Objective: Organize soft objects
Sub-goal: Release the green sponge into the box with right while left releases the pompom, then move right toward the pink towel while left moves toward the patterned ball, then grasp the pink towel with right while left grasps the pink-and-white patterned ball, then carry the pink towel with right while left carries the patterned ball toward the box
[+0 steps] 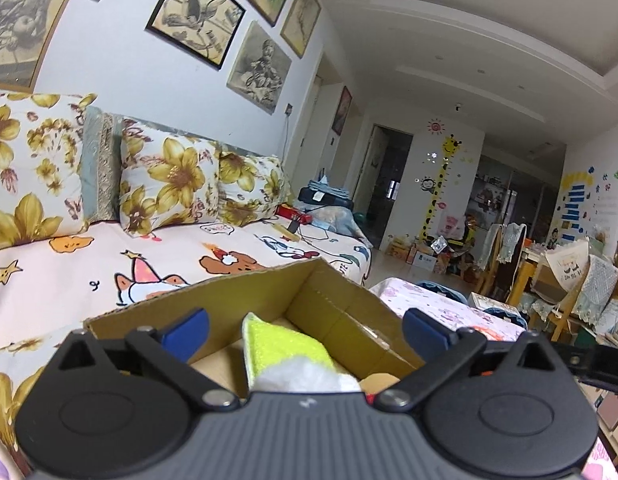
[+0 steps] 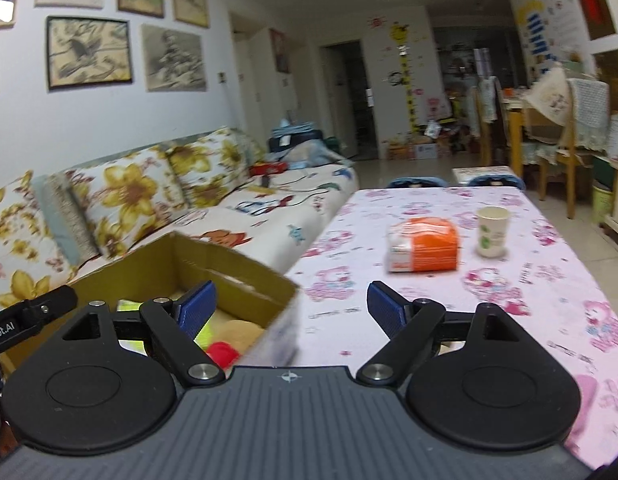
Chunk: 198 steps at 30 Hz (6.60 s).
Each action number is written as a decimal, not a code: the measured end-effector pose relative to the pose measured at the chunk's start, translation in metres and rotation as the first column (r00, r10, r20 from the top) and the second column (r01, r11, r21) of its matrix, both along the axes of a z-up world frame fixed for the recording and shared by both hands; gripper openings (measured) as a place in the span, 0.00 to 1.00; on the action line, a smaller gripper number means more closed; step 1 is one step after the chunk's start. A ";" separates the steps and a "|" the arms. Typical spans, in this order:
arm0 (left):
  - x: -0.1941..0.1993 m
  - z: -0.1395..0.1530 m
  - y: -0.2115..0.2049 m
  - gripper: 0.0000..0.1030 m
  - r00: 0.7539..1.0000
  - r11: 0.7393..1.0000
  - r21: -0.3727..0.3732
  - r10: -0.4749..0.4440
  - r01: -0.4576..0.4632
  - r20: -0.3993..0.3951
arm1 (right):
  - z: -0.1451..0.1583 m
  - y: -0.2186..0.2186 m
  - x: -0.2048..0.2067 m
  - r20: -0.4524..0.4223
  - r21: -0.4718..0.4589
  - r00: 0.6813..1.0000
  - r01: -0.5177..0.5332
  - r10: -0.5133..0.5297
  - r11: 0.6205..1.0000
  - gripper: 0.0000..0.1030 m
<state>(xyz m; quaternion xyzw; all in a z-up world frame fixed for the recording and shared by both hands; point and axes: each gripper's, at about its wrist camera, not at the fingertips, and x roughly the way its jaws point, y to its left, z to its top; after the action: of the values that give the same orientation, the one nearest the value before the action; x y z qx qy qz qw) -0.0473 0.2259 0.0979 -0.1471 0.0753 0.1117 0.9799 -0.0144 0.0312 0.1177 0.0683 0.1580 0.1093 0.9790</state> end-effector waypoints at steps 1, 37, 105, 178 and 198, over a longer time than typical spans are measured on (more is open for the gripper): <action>0.000 0.000 -0.001 0.99 1.000 1.000 0.006 -0.005 0.005 0.001 | -0.001 -0.004 -0.003 0.002 0.006 1.000 0.015 -0.015 1.000 1.00; 0.000 -0.009 -0.078 0.99 0.974 0.948 0.224 -0.228 0.225 -0.010 | -0.026 -0.051 -0.036 0.008 0.071 0.978 0.205 -0.206 0.976 1.00; 0.084 -0.096 -0.190 0.76 0.795 0.838 0.151 -0.417 0.524 -0.440 | -0.090 -0.050 0.024 -0.336 -0.084 0.910 0.230 -0.245 0.970 1.00; 0.043 -0.004 -0.108 0.61 0.962 0.938 0.222 -0.248 0.267 -0.110 | -0.027 0.023 0.006 -0.008 -0.148 0.990 0.140 -0.143 0.979 0.72; 0.024 0.013 -0.057 0.61 0.991 0.980 0.153 -0.125 0.130 -0.043 | -0.009 0.087 0.012 0.060 -0.206 0.998 -0.009 0.022 0.978 0.73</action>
<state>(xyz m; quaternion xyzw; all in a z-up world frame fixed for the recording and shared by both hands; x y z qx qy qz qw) -0.0230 0.1688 0.1110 -0.0631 0.0920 0.0565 0.9921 -0.0021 0.1183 0.1091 -0.0381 0.1385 0.1020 0.9844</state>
